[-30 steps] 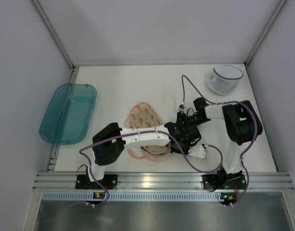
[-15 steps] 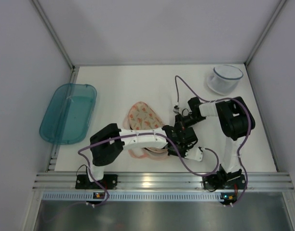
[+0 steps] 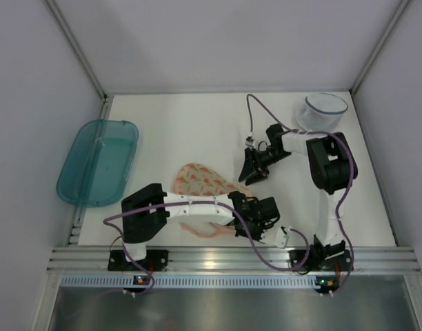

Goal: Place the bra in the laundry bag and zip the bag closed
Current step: Zip the zipper on the laundry bag.

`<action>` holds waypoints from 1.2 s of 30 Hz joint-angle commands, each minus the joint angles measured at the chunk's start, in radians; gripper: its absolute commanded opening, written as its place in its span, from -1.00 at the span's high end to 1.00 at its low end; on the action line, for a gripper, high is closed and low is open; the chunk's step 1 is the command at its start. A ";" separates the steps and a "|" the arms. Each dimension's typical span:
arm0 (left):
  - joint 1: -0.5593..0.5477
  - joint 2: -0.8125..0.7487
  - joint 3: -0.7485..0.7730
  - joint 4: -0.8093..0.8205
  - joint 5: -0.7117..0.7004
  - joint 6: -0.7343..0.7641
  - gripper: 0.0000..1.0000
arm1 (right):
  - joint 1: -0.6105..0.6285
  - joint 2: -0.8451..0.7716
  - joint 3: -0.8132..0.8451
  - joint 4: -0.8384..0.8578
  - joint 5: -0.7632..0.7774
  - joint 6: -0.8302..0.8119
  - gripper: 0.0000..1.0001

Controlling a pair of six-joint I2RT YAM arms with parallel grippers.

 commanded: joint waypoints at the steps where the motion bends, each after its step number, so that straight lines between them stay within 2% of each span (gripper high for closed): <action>1: 0.040 0.028 0.086 0.000 0.051 -0.050 1.00 | -0.021 -0.096 -0.037 0.005 0.043 -0.035 -0.24; 2: 0.052 0.036 0.115 0.000 0.036 -0.052 1.00 | -0.028 -0.111 -0.053 -0.009 0.047 -0.067 -0.32; 4: 0.086 0.061 0.143 -0.001 0.019 -0.053 1.00 | -0.057 -0.157 -0.087 -0.039 0.064 -0.088 -0.36; 5: 0.097 0.068 0.166 0.000 0.001 -0.053 1.00 | -0.070 -0.169 -0.123 -0.049 0.070 -0.107 -0.57; 8: 0.121 0.090 0.183 0.014 -0.027 -0.058 1.00 | -0.105 -0.211 -0.182 -0.102 0.072 -0.141 -0.60; 12: 0.127 0.102 0.196 0.043 -0.052 -0.056 1.00 | -0.122 -0.240 -0.240 -0.115 -0.017 -0.139 -0.61; 19: 0.126 0.107 0.207 0.071 -0.058 -0.063 1.00 | -0.045 -0.183 -0.254 -0.036 -0.112 -0.059 -0.56; 21: 0.126 0.104 0.207 0.076 -0.059 -0.055 1.00 | -0.006 -0.168 -0.253 -0.036 -0.108 -0.064 -0.44; 22: 0.126 0.104 0.207 0.077 -0.063 -0.052 1.00 | 0.002 -0.163 -0.253 -0.039 -0.108 -0.069 -0.32; 23: 0.126 0.102 0.206 0.074 -0.063 -0.050 1.00 | 0.010 -0.159 -0.243 -0.045 -0.102 -0.075 0.08; 25: 0.126 0.096 0.200 0.073 -0.056 -0.044 1.00 | 0.016 -0.137 -0.211 -0.079 -0.085 -0.101 0.44; 26: 0.124 0.090 0.183 0.074 -0.044 -0.040 1.00 | 0.013 -0.131 -0.198 -0.090 -0.079 -0.118 0.77; 27: 0.123 0.078 0.172 0.074 -0.032 -0.030 1.00 | 0.007 -0.122 -0.184 -0.096 -0.066 -0.121 0.92; 28: 0.114 0.068 0.157 0.074 -0.023 -0.027 1.00 | 0.002 -0.117 -0.153 -0.102 -0.059 -0.119 1.00; 36: 0.049 -0.031 0.005 0.068 0.049 -0.043 1.00 | -0.035 0.009 0.125 -0.240 -0.003 -0.207 1.00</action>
